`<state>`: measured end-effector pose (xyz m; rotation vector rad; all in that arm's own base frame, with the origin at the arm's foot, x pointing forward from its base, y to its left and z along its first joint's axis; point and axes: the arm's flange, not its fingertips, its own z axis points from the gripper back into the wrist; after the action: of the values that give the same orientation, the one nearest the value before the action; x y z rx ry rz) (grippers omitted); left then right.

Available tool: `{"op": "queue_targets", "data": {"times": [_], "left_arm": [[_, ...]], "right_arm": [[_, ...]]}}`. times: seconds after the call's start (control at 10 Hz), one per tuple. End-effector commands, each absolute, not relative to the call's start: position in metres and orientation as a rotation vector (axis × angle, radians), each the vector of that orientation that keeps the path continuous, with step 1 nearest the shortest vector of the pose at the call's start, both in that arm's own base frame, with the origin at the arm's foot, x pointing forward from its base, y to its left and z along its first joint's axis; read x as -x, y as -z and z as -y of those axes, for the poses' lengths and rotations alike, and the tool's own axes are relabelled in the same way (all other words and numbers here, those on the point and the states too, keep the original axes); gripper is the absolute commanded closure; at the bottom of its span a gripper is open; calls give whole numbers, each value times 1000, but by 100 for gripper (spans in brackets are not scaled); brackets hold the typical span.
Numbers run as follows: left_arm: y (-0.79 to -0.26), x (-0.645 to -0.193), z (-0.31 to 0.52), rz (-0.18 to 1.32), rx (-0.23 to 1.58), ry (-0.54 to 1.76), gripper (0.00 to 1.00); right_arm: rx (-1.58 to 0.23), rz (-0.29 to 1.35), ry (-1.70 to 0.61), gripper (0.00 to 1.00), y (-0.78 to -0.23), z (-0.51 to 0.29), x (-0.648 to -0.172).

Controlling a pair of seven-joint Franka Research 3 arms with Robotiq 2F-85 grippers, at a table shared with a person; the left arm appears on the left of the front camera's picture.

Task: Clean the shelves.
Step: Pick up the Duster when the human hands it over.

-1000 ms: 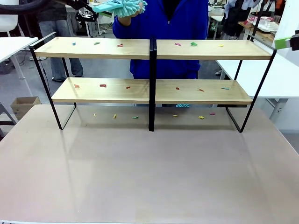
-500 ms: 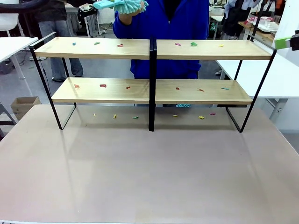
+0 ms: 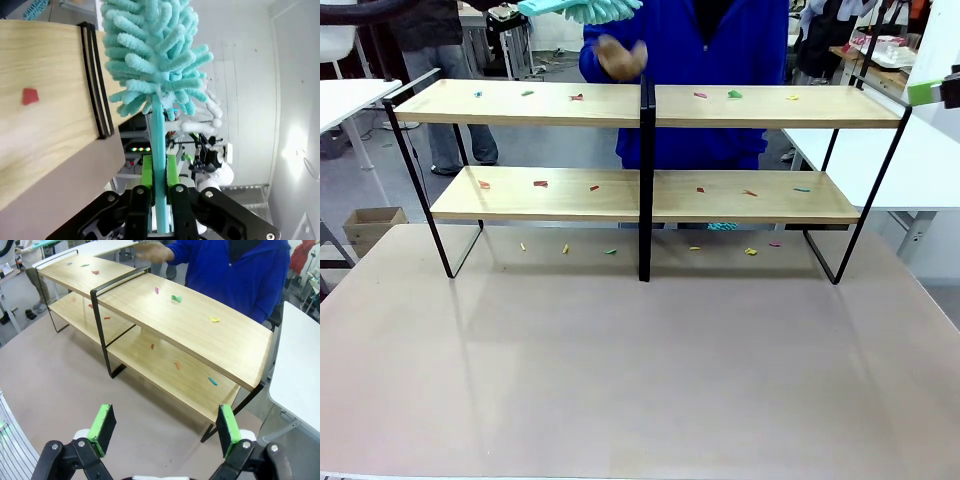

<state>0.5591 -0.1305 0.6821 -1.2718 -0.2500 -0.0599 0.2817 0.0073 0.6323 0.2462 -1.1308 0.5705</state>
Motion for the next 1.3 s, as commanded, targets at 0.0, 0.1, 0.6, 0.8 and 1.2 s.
{"op": "queue_targets", "data": {"times": [0.0,0.1,0.6,0.8,1.2], "left_arm": [[-701,-514,84,228,1250,284,100],[-714,-479,40,239,1167,397,100],[-715,-340,-136,401,870,595,100],[-700,-304,-196,535,877,473,100],[-689,-280,-249,530,858,356,100]], "right_arm": [[-245,1132,-571,0,-632,-7,-282],[-245,1132,-571,0,-632,-7,-282],[-245,1132,-571,0,-632,-7,-282],[-245,1132,-571,0,-632,-7,-282],[-245,1132,-571,0,-632,-7,-282]]}}
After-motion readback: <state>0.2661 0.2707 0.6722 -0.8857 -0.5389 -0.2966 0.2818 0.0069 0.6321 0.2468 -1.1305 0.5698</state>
